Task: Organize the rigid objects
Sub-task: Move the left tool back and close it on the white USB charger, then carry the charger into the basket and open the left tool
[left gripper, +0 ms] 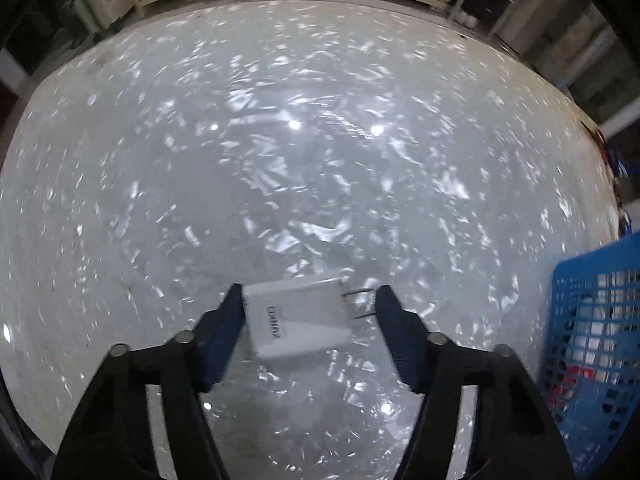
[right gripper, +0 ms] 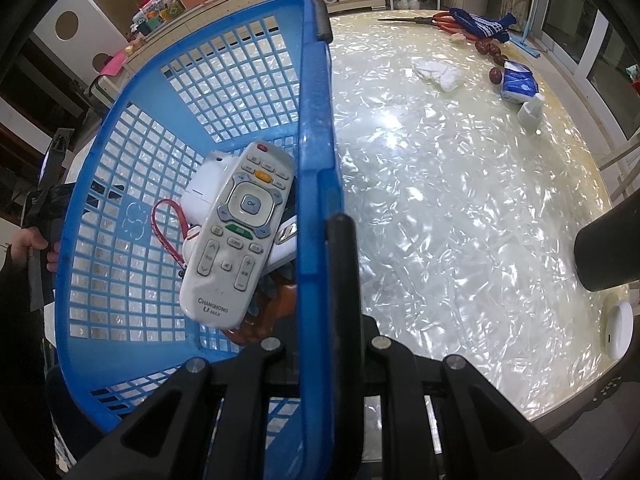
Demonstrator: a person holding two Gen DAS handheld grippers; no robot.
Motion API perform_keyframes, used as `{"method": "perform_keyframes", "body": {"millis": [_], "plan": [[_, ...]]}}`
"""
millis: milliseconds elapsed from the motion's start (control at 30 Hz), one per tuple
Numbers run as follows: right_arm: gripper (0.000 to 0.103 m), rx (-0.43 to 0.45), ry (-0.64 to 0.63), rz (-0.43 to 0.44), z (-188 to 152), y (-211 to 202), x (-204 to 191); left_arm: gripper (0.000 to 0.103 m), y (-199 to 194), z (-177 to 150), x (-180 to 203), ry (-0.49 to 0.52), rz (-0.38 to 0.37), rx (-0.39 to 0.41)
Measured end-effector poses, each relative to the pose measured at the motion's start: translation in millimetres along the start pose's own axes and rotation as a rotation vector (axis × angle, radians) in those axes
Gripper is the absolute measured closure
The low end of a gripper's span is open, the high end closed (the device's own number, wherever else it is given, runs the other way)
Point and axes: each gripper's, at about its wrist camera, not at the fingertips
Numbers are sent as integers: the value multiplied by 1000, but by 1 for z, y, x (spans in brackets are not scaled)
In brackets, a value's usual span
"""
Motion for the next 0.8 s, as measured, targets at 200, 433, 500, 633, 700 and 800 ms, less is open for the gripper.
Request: {"method": "perform_keyframes", "body": {"millis": [200,433,500,633,700,800], "plan": [[90,2,5,2,0,-1,1,37,-2,-2,4,0,-15,4],[91,0,11,-6,0,0,1,37,-23,-22,-12,23,-46,34],[92,0,11,-14,0,0,1,37,-35,-30,-19,24,-65,51],[92,-3,15,-29,-1,0,-1,37,-68,-49,-30,32,-56,127],[92,-6,16,-32,-1,0,-1,37,-90,-57,-33,39,-63,176],[92,-6,14,-39,-3,-2,-4,37,-129,-71,-27,99,-99,254]]}}
Point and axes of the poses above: each gripper's, at about its wrist camera, not at the fingertips, and y roughly the way its jaws point, x to its right, z to its top, and after that the axes turned 12 degrees about z, right-handed
